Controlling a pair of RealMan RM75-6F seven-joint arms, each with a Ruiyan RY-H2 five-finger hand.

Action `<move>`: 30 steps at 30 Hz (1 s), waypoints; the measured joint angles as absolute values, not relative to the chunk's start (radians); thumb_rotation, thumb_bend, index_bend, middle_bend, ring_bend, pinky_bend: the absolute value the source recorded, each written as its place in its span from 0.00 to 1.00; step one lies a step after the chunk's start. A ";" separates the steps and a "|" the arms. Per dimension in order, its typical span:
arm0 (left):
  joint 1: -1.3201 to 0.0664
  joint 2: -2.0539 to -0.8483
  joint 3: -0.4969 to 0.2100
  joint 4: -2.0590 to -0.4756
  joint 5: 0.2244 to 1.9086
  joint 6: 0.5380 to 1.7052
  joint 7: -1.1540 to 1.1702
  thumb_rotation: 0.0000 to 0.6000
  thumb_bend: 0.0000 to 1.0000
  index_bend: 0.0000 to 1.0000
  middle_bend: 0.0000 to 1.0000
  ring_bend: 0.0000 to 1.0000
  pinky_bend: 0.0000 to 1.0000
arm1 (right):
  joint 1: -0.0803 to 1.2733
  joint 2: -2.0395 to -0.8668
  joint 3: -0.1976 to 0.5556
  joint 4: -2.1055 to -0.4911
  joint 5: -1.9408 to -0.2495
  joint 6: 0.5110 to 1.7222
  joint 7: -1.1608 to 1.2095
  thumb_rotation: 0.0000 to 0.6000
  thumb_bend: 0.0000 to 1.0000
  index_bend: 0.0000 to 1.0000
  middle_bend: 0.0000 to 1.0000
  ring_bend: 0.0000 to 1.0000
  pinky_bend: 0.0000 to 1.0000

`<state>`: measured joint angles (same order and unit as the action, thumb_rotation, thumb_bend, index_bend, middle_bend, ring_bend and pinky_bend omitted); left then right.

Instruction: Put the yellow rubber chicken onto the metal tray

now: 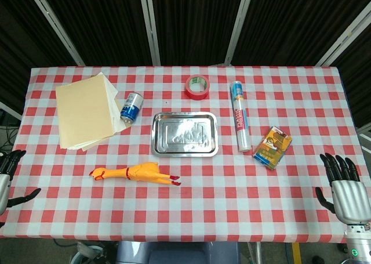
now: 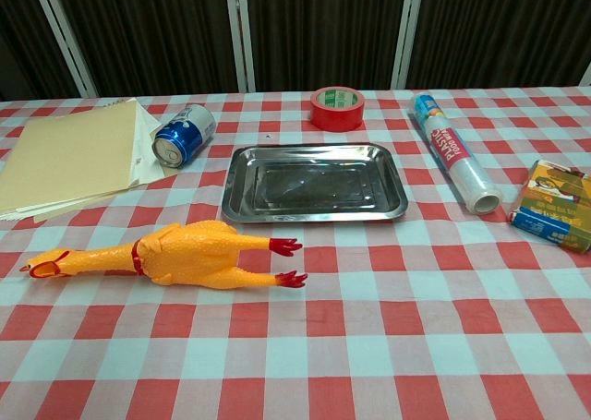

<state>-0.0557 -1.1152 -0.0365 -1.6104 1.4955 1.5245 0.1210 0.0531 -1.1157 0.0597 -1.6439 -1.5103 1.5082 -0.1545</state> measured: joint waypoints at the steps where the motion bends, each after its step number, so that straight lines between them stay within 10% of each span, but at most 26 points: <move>1: -0.056 -1.115 -0.036 -1.611 1.494 1.523 0.122 1.00 0.00 0.12 0.13 0.14 0.08 | 0.054 -1.117 0.060 -1.643 -1.510 1.508 -0.154 1.00 0.40 0.00 0.09 0.06 0.06; 30: -0.117 -1.141 -0.038 -1.579 1.494 1.421 0.128 1.00 0.04 0.17 0.20 0.15 0.14 | 0.053 -1.129 0.055 -1.618 -1.547 1.529 -0.118 1.00 0.40 0.00 0.08 0.05 0.06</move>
